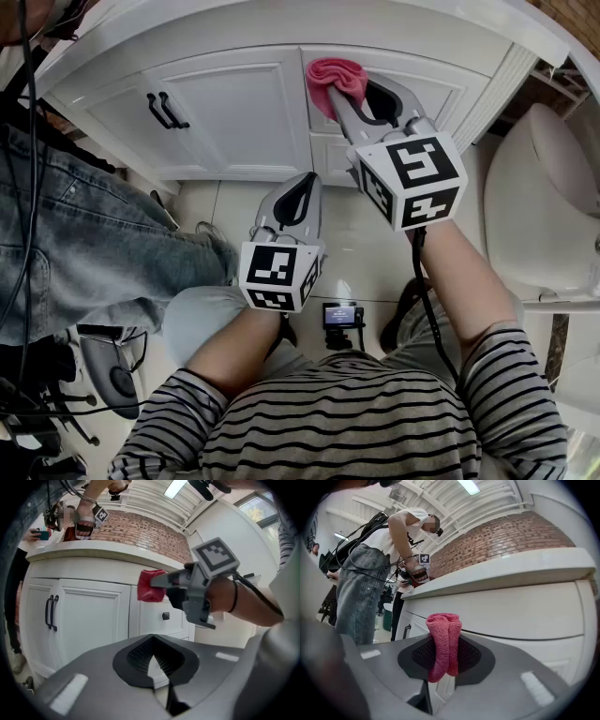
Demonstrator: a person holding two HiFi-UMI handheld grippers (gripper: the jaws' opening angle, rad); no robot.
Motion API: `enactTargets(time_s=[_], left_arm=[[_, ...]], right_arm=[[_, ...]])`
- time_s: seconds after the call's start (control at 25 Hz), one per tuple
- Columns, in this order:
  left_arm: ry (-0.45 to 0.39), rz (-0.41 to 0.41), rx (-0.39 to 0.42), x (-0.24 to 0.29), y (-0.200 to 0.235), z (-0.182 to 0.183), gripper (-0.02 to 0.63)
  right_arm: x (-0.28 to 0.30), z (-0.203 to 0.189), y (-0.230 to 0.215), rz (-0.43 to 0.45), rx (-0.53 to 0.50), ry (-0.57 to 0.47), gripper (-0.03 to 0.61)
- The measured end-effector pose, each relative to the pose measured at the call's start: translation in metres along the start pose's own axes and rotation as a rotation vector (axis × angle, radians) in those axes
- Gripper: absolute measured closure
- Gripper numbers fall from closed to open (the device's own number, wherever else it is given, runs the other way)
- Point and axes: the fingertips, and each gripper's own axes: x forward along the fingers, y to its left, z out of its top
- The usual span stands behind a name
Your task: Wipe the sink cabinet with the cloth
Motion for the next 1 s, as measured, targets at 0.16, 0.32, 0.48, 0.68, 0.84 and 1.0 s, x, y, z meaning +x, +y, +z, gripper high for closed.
enactTargets(time_s=[0.16, 0.32, 0.48, 0.68, 0.84, 1.0], left_arm=[[0.004, 0.005, -0.005, -0.003, 0.005, 0.000, 0.614], [-0.001, 0.005, -0.006, -0.007, 0.007, 0.002, 0.614], [0.002, -0.001, -0.009, -0.007, 0.006, 0.002, 0.614], [0.008, -0.013, 0.007, -0.005, -0.001, 0.000, 0.614], [0.025, -0.029, 0.028, -0.003, -0.009, -0.005, 0.614], [0.037, -0.038, 0.052, -0.004, -0.016, -0.009, 0.614]], right_arm=[[0.045, -0.002, 0.004, -0.018, -0.037, 0.044, 0.486], [0.049, -0.005, -0.005, -0.038, -0.038, 0.055, 0.485], [0.021, -0.012, -0.037, -0.100, -0.034, 0.059, 0.483], [-0.046, -0.028, -0.109, -0.259, -0.012, 0.085, 0.482], [-0.100, -0.039, -0.167, -0.398, 0.000, 0.116, 0.480], [-0.132, -0.048, -0.200, -0.498, 0.022, 0.138, 0.479]])
